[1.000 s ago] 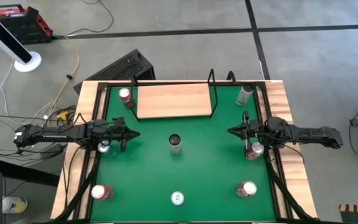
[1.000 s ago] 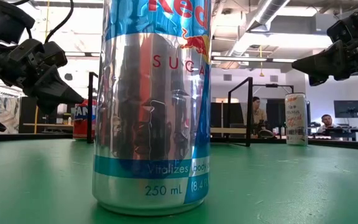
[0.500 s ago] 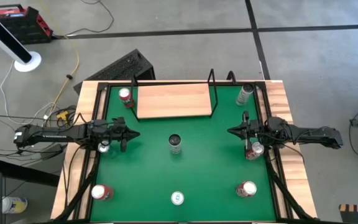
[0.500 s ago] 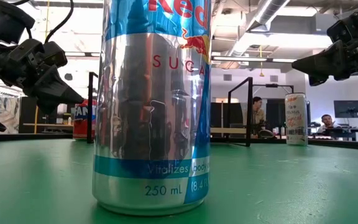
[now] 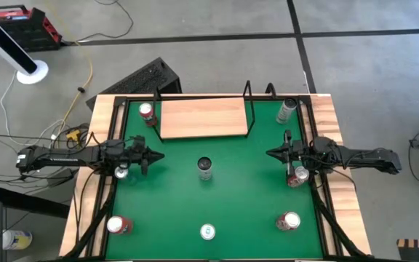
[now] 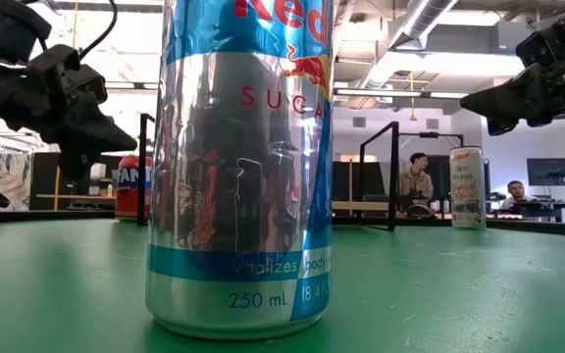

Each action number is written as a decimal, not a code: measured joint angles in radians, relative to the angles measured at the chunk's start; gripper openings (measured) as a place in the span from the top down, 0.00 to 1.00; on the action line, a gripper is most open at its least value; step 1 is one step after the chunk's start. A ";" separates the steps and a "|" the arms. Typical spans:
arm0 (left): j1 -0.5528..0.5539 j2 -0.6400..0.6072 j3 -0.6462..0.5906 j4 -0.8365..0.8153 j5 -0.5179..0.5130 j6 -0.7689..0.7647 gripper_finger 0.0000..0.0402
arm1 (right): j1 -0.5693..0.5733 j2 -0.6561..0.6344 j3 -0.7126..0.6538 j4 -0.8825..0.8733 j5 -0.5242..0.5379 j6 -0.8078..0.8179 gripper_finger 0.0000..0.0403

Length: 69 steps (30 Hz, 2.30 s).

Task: Place canned beverage on shelf
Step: Put the bottom red soda can on the shelf

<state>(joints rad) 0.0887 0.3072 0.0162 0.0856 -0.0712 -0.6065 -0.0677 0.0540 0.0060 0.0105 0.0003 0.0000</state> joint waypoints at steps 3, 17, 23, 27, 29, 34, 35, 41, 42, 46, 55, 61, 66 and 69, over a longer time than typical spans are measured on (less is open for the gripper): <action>0.000 0.000 0.000 0.011 0.004 -0.096 1.00 | -0.002 0.000 0.000 0.005 0.001 -0.050 0.89; 0.000 0.000 0.000 0.329 0.169 -0.114 1.00 | -0.016 0.000 0.000 0.535 0.050 0.216 0.89; 0.000 0.001 0.001 0.372 0.082 0.068 1.00 | -0.037 0.000 0.002 0.793 0.104 0.269 0.89; 0.000 0.001 0.001 0.365 0.095 0.175 1.00 | -0.038 0.007 0.021 0.783 0.112 0.398 0.89; 0.000 0.000 0.001 0.349 0.100 0.215 1.00 | -0.037 0.020 0.034 0.793 0.111 0.436 0.89; 0.002 0.023 0.001 0.261 0.084 0.274 1.00 | -0.037 0.100 0.059 0.788 0.173 0.453 0.89; 0.006 0.033 0.001 0.260 0.087 0.281 1.00 | -0.037 0.124 0.069 0.790 0.201 0.453 0.89; 0.052 0.122 0.101 0.130 0.109 0.398 1.00 | -0.037 0.327 0.170 0.789 0.211 0.389 0.89; 0.061 0.142 0.128 0.104 0.108 0.438 1.00 | -0.037 0.363 0.195 0.790 0.208 0.387 0.89; 0.094 0.216 0.223 0.040 0.058 0.567 1.00 | -0.037 0.490 0.290 0.791 0.184 0.386 0.89; 0.130 0.332 0.371 0.039 -0.031 0.683 0.92 | -0.009 0.766 0.524 0.771 0.061 0.412 0.89; 0.130 0.391 0.414 0.042 0.017 0.703 0.76 | 0.028 0.923 0.715 0.583 0.027 0.328 0.88; 0.120 0.441 0.414 0.045 0.063 0.673 0.58 | 0.044 1.018 0.964 0.042 0.028 0.364 0.81; 0.094 0.447 0.414 0.078 0.062 0.663 0.47 | 0.075 1.083 1.152 -0.385 0.032 0.433 0.74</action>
<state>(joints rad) 0.1829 0.7542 0.4305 0.1640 -0.0093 0.0561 0.0073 1.1373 1.1577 -0.3742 0.0323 0.4330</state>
